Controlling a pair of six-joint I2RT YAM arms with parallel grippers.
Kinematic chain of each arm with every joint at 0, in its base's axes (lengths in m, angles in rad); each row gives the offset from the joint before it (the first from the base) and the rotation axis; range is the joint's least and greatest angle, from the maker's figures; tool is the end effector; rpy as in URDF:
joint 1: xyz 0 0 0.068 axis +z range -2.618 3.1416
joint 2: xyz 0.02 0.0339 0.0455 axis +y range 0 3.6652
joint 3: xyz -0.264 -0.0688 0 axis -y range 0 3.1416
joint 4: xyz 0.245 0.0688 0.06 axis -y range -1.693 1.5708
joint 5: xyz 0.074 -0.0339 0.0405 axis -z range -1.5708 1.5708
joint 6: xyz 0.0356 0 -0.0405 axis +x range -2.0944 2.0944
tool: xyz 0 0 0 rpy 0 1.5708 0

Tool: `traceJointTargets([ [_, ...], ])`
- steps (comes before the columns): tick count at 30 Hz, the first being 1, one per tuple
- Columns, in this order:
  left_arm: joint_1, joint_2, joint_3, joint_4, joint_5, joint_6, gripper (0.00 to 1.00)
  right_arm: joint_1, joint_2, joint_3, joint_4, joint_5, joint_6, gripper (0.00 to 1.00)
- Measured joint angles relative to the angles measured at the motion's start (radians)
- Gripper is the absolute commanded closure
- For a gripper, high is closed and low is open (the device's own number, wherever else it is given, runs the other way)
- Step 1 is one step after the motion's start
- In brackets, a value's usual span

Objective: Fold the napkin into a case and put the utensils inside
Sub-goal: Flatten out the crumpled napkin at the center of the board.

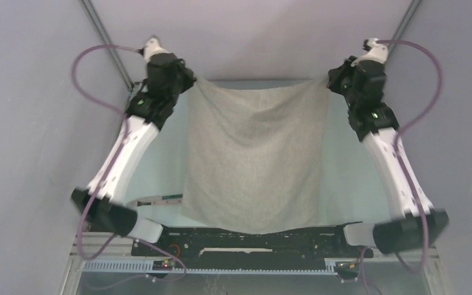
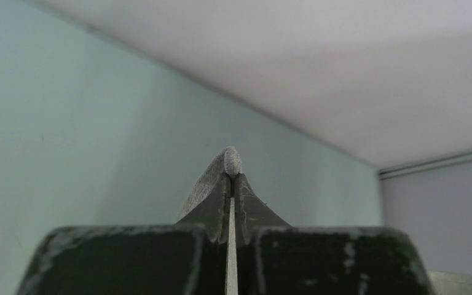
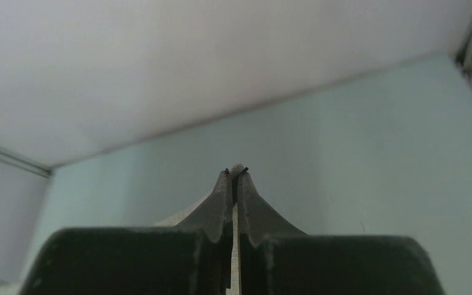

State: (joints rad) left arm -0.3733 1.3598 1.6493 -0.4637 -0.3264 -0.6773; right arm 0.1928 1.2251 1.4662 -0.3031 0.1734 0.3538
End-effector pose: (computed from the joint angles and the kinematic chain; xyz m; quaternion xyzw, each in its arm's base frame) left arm 0.2728 -0.0946 0.4804 -0.2177 0.7312 -0.2105 0.6112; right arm 0.2593 0.0444 0.4719 0.1175 0.7188 0.1234 0.6740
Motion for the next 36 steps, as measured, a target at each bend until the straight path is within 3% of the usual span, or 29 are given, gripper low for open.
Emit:
traceJointTargets([
  [2,0.027,0.137,-0.001,0.005,0.01,-0.015,1.0,-0.054,0.148,-0.014,0.021,-0.028,0.004,0.99],
  [3,0.042,0.206,-0.001,0.008,0.02,-0.025,1.0,-0.073,0.217,-0.017,0.03,-0.042,0.004,0.89],
  [4,0.056,0.275,0.001,0.016,0.035,-0.033,0.93,-0.092,0.288,-0.017,0.043,-0.064,0.005,0.79],
  [6,0.083,0.411,0.037,0.02,0.066,-0.041,0.77,-0.121,0.42,-0.006,0.072,-0.107,0.01,0.64],
  [9,0.123,0.679,0.228,0.023,0.116,-0.031,0.38,-0.156,0.65,0.132,0.05,-0.165,0.006,0.35],
  [10,0.133,0.75,0.295,0.016,0.12,-0.017,0.23,-0.165,0.732,0.21,0.027,-0.173,0.006,0.3],
  [11,0.145,0.83,0.39,-0.016,0.127,-0.011,0.13,-0.172,0.798,0.286,-0.009,-0.174,0.006,0.26],
  [13,0.168,0.964,0.573,-0.079,0.132,0.009,0.04,-0.187,0.952,0.527,-0.152,-0.174,-0.013,0.24],
  [16,0.208,1.015,0.687,-0.169,0.151,0.029,0.0,-0.205,1.078,0.795,-0.336,-0.158,-0.036,0.25],
  [18,0.229,0.963,0.637,-0.176,0.156,0.034,0.0,-0.205,1.054,0.794,-0.404,-0.14,-0.048,0.26],
  [22,0.254,0.658,0.204,-0.116,0.192,0.023,0.0,-0.191,0.822,0.466,-0.445,-0.128,-0.052,0.27],
  [27,0.185,0.406,-0.146,-0.025,0.292,0.003,0.01,-0.092,0.593,0.146,-0.43,-0.186,-0.023,0.34],
  [30,0.132,0.401,-0.232,0.046,0.348,-0.008,0.12,-0.045,0.56,0.057,-0.373,-0.248,0.02,0.45],
  [33,0.129,0.478,-0.256,0.105,0.418,-0.048,0.24,-0.069,0.613,0.05,-0.334,-0.291,0.095,0.47],
  [36,0.168,0.59,-0.257,0.195,0.483,-0.119,0.28,-0.11,0.713,0.088,-0.276,-0.306,0.164,0.48],
])
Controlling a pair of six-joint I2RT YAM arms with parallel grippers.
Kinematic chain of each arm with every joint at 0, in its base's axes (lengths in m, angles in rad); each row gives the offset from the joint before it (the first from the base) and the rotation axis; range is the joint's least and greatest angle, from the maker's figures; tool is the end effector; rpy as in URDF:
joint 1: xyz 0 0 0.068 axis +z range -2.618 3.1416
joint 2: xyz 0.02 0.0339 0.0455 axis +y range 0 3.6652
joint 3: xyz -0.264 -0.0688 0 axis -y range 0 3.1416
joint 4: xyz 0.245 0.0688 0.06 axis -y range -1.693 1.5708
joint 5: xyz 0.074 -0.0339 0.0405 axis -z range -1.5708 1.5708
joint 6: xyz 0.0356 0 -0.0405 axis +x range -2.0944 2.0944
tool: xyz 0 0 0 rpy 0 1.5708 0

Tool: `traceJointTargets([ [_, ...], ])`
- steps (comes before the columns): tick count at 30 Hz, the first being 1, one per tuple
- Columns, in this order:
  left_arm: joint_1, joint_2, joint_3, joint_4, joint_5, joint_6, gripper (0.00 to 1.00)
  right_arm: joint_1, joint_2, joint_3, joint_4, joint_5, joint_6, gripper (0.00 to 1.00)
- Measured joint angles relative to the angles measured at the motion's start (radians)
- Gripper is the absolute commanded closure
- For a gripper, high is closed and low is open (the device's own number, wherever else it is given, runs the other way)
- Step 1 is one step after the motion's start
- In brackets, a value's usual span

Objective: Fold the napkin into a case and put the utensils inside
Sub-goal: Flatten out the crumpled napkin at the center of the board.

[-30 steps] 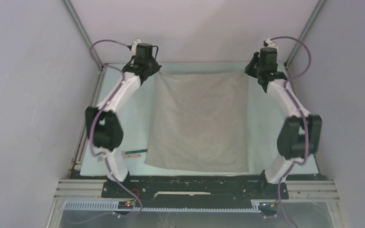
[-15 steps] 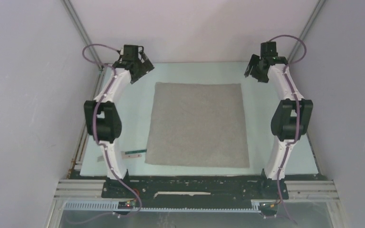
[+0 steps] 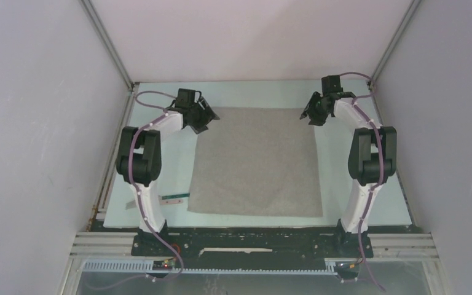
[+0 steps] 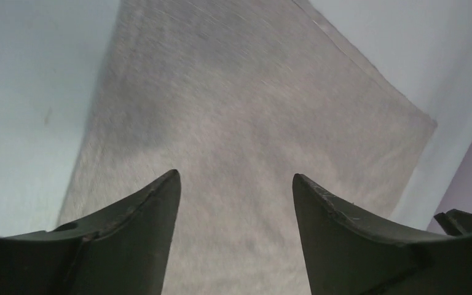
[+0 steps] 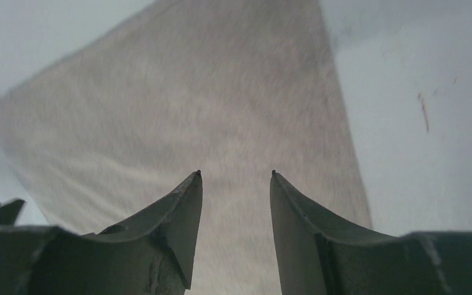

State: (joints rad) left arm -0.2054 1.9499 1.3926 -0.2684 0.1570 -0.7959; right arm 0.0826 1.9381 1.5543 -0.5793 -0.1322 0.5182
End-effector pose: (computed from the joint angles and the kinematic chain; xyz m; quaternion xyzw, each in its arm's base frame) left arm 0.4212 -0.0934 0.1999 -0.2429 0.8967 -0.2383 0.2833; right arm 0.4250 0.0399 0.2341 0.1864 0.9339 0.1485 0.2665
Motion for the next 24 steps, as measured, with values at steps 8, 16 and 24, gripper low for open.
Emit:
traceJointTargets([
  [8,0.059,0.19,0.084,0.132,0.1,-0.164,0.27,-0.059,0.249,0.202,0.041,-0.018,0.075,0.46],
  [16,0.074,0.257,0.13,0.223,0.119,-0.268,0.26,-0.084,0.418,0.401,0.045,-0.048,0.109,0.46],
  [24,0.089,0.288,0.13,0.309,0.146,-0.346,0.22,-0.13,0.491,0.473,0.035,-0.08,0.169,0.43],
])
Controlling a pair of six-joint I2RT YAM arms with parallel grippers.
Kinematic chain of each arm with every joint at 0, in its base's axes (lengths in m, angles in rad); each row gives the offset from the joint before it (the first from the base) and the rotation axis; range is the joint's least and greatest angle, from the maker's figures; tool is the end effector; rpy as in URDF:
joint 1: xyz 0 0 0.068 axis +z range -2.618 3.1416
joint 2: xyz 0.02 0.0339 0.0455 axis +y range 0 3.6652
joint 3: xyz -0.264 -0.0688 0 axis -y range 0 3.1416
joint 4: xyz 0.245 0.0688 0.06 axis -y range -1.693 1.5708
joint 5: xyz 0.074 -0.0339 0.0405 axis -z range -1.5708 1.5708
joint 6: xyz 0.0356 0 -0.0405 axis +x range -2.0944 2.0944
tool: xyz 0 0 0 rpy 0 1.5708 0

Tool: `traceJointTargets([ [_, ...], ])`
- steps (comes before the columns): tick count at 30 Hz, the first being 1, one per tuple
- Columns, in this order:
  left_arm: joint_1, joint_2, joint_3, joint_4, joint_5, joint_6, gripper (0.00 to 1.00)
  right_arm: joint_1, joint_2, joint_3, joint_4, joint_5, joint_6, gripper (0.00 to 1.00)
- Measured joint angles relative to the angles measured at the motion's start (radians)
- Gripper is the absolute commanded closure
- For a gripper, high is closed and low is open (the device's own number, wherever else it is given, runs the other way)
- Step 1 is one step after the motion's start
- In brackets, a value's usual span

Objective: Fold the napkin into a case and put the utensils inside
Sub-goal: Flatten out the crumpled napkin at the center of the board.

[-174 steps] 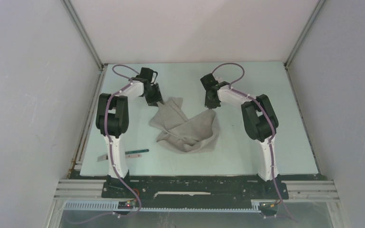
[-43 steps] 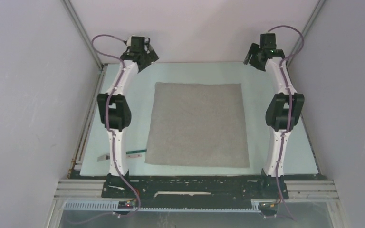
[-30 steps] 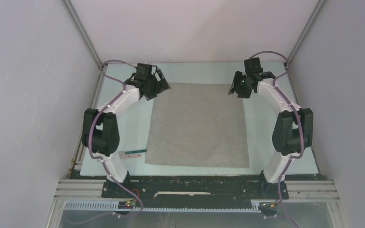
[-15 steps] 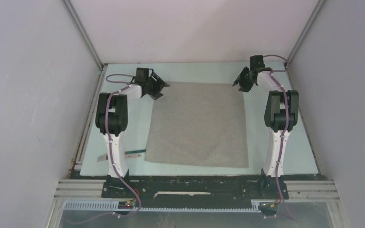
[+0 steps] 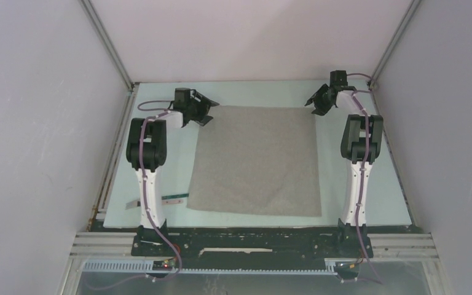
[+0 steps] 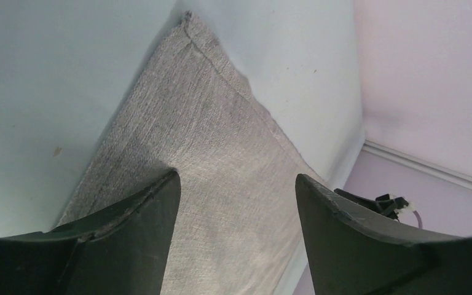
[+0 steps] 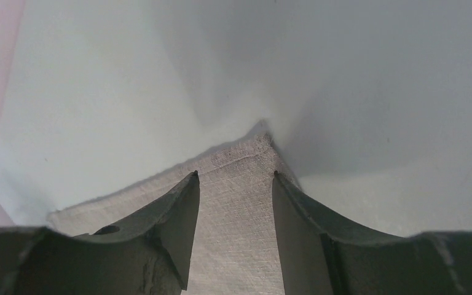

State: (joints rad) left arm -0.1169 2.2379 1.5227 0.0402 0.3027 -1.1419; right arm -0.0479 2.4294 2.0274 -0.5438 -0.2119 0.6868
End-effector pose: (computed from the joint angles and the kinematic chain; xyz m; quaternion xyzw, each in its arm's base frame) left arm 0.4874 -0.0679 0.1381 -0.3800 0.8086 -0.3619 0.2661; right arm 0.5322 -0.0180 0.1571 0.3095 0.8948 0.1915 0.2586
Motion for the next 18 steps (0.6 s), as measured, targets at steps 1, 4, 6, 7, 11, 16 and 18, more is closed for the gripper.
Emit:
traceJointTargets([
  [1,0.001,0.004,0.0,0.014,0.003,-0.011,0.2,-0.004,0.013,0.021,-0.002,-0.002,0.005,0.43],
  [4,0.003,0.018,0.0,0.061,0.013,-0.045,0.18,-0.011,0.045,0.076,-0.014,-0.013,0.019,0.43],
  [6,0.003,0.026,0.0,0.085,0.018,-0.063,0.16,-0.012,0.071,0.119,-0.019,-0.016,0.022,0.42],
  [7,0.003,0.031,0.003,0.094,0.02,-0.068,0.15,-0.013,0.096,0.161,-0.025,-0.017,0.023,0.42],
  [11,0.003,0.069,0.047,0.121,0.027,-0.09,0.13,-0.017,0.201,0.333,-0.035,-0.043,0.016,0.4],
  [16,0.003,0.09,0.134,0.057,0.026,-0.023,0.01,-0.02,0.251,0.422,-0.047,-0.073,-0.023,0.34],
  [18,0.003,0.066,0.137,0.006,0.014,0.037,0.0,-0.021,0.237,0.417,-0.069,-0.074,-0.057,0.31],
])
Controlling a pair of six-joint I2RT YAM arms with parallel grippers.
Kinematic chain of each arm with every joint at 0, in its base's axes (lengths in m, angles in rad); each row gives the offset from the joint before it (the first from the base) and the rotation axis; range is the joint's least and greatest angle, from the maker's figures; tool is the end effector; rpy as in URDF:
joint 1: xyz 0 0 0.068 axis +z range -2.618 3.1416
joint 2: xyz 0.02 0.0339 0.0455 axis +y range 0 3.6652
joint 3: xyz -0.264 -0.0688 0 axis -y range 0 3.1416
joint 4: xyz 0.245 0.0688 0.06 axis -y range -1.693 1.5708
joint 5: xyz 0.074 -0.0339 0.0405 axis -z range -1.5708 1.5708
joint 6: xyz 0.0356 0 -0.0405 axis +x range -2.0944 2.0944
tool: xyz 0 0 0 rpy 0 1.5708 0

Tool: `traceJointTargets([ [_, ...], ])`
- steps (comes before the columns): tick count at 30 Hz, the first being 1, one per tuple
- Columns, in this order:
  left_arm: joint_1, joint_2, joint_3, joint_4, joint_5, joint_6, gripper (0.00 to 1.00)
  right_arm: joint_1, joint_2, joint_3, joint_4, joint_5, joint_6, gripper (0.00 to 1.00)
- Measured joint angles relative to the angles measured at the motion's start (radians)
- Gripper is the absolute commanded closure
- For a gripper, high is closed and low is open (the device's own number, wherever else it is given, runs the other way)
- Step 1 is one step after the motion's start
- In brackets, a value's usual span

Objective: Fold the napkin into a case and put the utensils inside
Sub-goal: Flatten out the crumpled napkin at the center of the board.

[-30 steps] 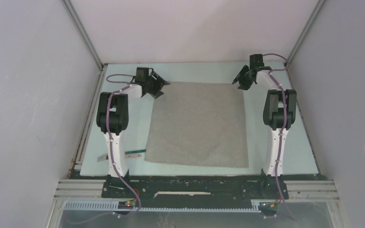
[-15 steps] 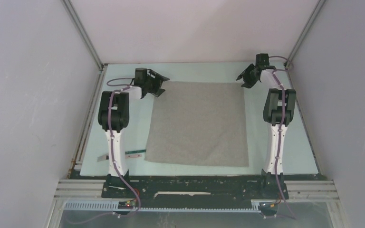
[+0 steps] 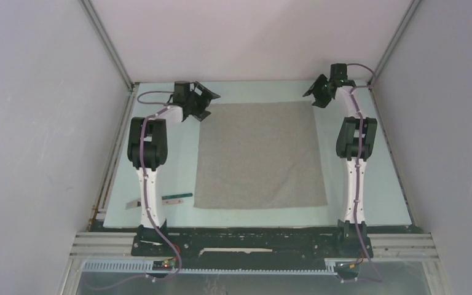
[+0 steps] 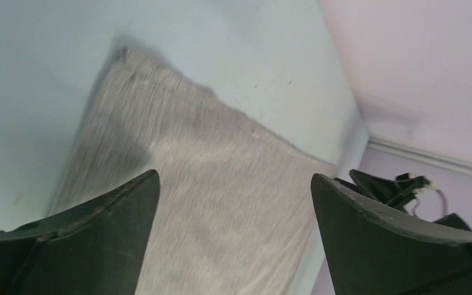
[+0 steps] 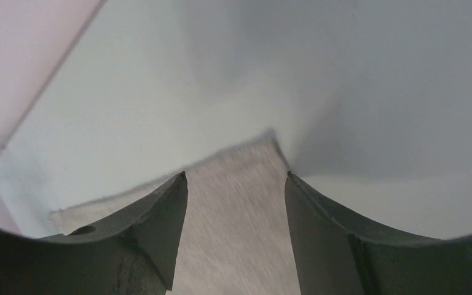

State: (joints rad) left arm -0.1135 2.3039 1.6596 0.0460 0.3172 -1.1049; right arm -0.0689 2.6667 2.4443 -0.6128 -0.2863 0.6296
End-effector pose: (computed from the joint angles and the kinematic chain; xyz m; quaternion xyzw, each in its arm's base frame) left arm 0.5131 -0.0697 0.1498 -0.3503 0.8030 -0.3786 0.2985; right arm 0.5789 -0.0299 0.1585 0.2678 0.8854 0.2264 0.3052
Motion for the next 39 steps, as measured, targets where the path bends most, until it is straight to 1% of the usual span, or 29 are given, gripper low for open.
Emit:
traceJointTargets([
  [2,0.0,-0.063,-0.035,-0.064,-0.019,0.063,0.0,0.002,-0.054,-0.056,-0.041,0.025,-0.044,0.27],
  [3,-0.001,-0.111,-0.067,-0.099,-0.031,0.093,0.0,0.009,-0.109,-0.116,-0.069,0.045,-0.066,0.27],
  [6,-0.008,-0.299,-0.184,-0.196,-0.073,0.177,0.0,0.027,-0.318,-0.327,-0.135,0.121,-0.116,0.27],
  [8,-0.015,-0.454,-0.272,-0.249,-0.096,0.232,0.01,0.053,-0.525,-0.521,-0.141,0.19,-0.137,0.27],
  [9,-0.021,-0.544,-0.323,-0.27,-0.104,0.258,0.03,0.079,-0.661,-0.641,-0.138,0.228,-0.143,0.3],
  [10,-0.027,-0.618,-0.366,-0.287,-0.106,0.278,0.03,0.1,-0.75,-0.711,-0.143,0.249,-0.145,0.33],
  [13,-0.055,-0.865,-0.534,-0.344,-0.115,0.338,0.05,0.168,-1.053,-0.983,-0.116,0.258,-0.133,0.42],
  [16,-0.106,-1.08,-0.698,-0.438,-0.145,0.393,0.06,0.183,-1.234,-1.212,-0.146,0.242,-0.101,0.45],
  [17,-0.136,-1.15,-0.75,-0.491,-0.168,0.412,0.07,0.173,-1.269,-1.289,-0.178,0.256,-0.079,0.45],
  [20,-0.209,-1.277,-0.826,-0.612,-0.222,0.436,0.09,0.152,-1.31,-1.451,-0.273,0.32,0.005,0.46],
  [22,-0.262,-1.352,-0.867,-0.671,-0.258,0.433,0.11,0.155,-1.354,-1.53,-0.356,0.372,0.069,0.46],
  [26,-0.324,-1.45,-0.934,-0.733,-0.311,0.403,0.14,0.182,-1.508,-1.612,-0.444,0.435,0.174,0.51],
  [28,-0.328,-1.472,-0.959,-0.756,-0.335,0.381,0.15,0.187,-1.577,-1.648,-0.468,0.46,0.219,0.56],
  [30,-0.33,-1.482,-0.974,-0.77,-0.361,0.364,0.15,0.187,-1.614,-1.678,-0.491,0.481,0.253,0.58],
  [34,-0.33,-1.485,-0.978,-0.792,-0.406,0.329,0.15,0.213,-1.6,-1.7,-0.507,0.505,0.321,0.54],
  [39,-0.33,-1.46,-0.978,-0.798,-0.423,0.303,0.15,0.336,-1.489,-1.7,-0.497,0.526,0.405,0.52],
])
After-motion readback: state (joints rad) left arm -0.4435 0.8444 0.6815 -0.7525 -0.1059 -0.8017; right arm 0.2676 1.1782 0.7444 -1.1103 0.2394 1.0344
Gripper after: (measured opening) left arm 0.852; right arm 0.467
